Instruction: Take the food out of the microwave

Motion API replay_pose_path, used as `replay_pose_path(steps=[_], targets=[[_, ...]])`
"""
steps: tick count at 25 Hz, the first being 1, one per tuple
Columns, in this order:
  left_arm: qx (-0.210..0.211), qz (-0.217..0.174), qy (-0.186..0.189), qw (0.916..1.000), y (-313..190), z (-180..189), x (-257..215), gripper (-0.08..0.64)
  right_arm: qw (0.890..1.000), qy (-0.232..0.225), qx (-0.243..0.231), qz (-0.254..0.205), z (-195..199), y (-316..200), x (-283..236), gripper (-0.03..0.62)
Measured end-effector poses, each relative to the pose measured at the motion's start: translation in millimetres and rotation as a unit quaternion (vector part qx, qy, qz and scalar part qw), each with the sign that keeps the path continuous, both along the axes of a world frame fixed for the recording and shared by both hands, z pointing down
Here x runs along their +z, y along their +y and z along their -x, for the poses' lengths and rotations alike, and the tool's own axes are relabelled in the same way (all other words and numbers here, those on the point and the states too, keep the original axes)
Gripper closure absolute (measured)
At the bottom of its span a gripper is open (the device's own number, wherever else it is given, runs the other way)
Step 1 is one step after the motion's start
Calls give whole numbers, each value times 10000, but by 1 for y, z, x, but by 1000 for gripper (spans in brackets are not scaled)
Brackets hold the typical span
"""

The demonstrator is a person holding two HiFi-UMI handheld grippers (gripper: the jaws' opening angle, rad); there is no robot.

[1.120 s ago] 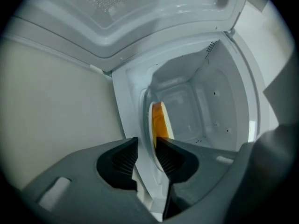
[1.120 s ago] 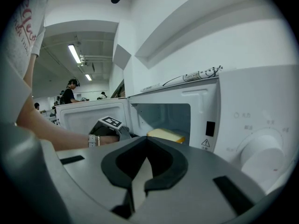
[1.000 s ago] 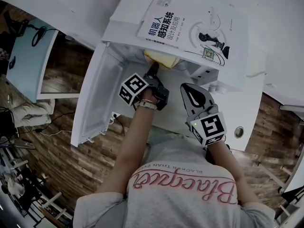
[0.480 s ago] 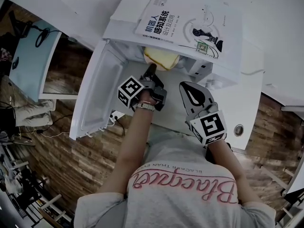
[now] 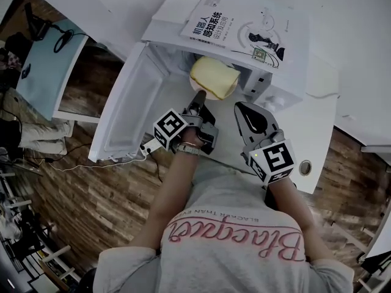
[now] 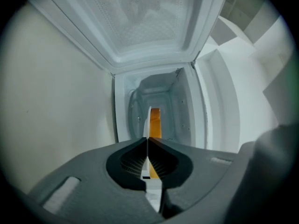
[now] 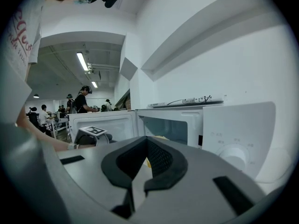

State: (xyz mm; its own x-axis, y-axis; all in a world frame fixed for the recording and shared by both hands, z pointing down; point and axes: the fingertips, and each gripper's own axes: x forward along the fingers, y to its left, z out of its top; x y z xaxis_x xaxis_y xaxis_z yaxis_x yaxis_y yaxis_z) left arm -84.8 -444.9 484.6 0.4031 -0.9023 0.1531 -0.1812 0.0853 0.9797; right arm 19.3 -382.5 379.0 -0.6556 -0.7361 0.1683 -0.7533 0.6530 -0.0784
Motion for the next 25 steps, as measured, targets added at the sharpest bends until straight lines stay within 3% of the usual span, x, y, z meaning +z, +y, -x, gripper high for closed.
replay_pose_path(steps=[4,11,25], targets=[[5,-84,70,9999,20,-8,-15,546,9999,-150,3,-39,-4,3,-5,583],[-219,-318,124,9992,41,-7,-42,546,9998,-28,-78,-192,-5,13,-12,583],[-307,-396,121,9987,53,-11,-53,546,9994,125,-169,-288,-10,23,-17,583]])
